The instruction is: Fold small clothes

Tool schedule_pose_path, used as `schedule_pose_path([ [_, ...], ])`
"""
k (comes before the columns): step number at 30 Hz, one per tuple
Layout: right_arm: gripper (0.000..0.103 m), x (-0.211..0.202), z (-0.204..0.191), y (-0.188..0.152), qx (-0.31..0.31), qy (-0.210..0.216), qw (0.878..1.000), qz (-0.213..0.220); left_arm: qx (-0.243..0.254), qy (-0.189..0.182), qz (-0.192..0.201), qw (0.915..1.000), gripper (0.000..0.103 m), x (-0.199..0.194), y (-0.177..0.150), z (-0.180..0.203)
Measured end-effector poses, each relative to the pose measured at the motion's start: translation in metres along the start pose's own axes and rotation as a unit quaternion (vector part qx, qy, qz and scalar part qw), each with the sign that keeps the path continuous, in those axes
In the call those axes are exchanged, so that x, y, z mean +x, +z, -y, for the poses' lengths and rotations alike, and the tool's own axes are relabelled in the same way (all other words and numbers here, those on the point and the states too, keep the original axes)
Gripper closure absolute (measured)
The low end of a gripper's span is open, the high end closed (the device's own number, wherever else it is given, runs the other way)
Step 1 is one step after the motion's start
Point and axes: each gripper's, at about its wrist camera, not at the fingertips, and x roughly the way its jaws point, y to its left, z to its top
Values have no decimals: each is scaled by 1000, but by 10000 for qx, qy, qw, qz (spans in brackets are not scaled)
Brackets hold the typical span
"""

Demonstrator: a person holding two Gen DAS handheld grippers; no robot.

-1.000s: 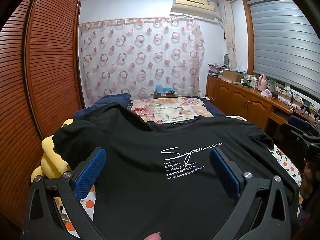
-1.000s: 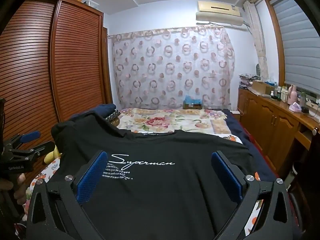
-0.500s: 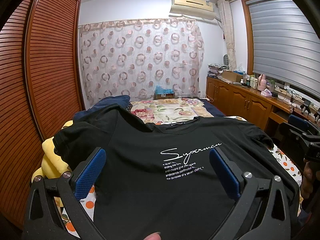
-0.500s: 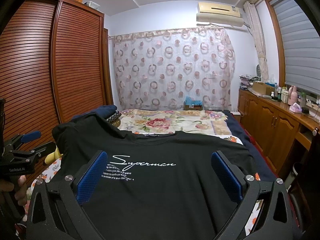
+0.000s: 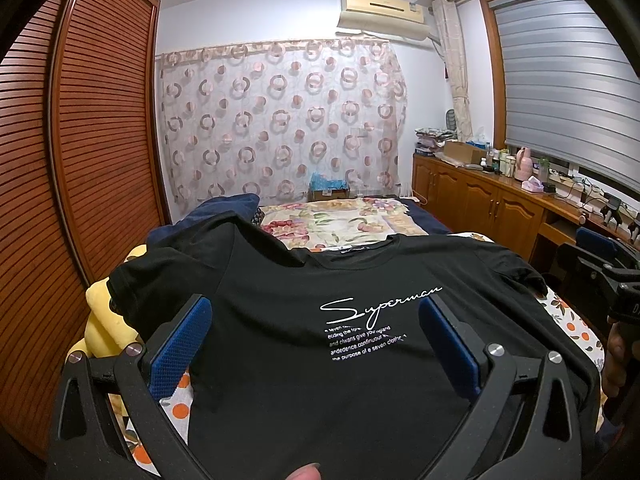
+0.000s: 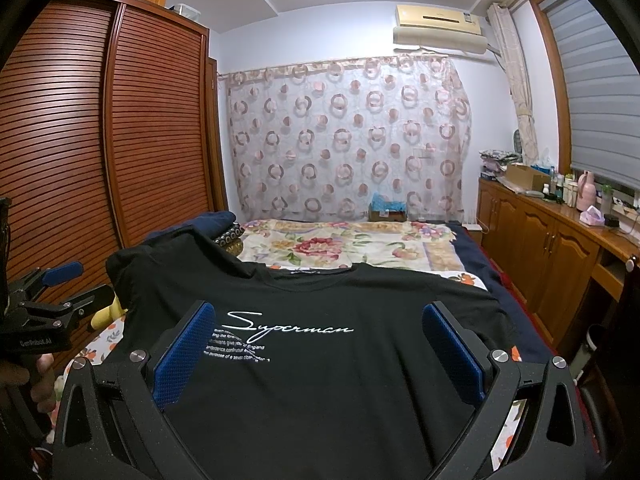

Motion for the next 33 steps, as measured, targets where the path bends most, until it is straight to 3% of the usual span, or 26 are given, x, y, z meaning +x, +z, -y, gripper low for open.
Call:
schedule_pose_path([
  [33, 0, -1, -1, -2, -2, 5, 10000, 33, 40, 9, 32, 10000, 0, -3, 0, 3],
])
